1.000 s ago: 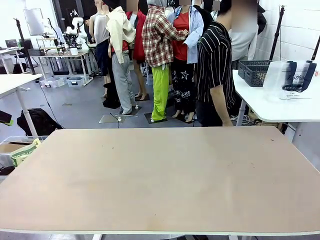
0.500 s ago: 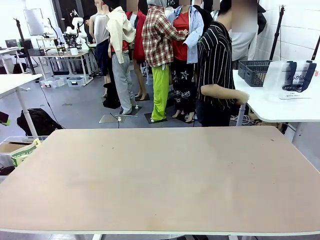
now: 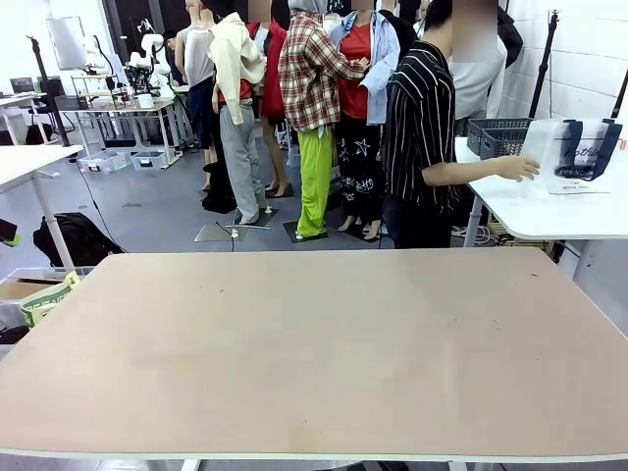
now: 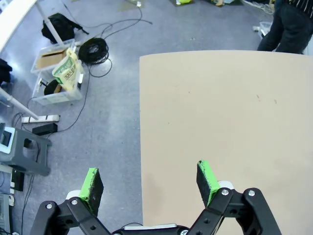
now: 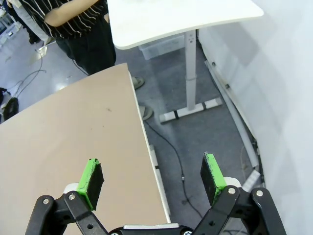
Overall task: Transfer purchased items from the store into the shopping bag.
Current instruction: Open the Reusable shopping bag in the center of the table.
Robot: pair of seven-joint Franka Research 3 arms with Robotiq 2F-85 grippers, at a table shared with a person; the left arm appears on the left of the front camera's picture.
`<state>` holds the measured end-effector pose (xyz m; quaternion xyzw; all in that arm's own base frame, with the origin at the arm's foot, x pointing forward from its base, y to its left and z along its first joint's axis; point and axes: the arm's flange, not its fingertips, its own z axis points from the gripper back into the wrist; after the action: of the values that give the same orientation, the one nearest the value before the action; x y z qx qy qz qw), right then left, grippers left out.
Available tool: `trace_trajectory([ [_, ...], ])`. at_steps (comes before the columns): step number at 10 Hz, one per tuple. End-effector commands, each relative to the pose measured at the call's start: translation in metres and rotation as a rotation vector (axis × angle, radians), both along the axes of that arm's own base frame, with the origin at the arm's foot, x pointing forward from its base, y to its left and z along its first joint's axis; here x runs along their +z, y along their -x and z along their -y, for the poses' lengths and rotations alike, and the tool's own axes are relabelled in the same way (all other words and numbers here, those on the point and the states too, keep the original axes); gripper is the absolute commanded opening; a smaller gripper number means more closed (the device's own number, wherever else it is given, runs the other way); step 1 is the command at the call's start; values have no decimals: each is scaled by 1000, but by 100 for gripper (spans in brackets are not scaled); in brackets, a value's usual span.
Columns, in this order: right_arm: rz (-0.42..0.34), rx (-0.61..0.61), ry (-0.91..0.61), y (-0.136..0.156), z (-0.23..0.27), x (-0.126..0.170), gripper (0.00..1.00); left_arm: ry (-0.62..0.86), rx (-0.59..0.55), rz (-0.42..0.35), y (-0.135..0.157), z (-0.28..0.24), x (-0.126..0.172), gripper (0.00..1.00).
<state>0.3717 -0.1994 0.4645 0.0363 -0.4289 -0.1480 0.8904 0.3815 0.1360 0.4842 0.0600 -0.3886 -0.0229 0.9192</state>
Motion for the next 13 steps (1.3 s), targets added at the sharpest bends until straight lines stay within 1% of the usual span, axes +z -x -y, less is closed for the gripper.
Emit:
trace_trajectory([
  [1, -6, 8, 5, 1, 0, 0, 100, -1, -2, 3, 1, -4, 0, 100],
  [13, -6, 8, 5, 1, 0, 0, 100, -1, -2, 3, 1, -4, 0, 100],
])
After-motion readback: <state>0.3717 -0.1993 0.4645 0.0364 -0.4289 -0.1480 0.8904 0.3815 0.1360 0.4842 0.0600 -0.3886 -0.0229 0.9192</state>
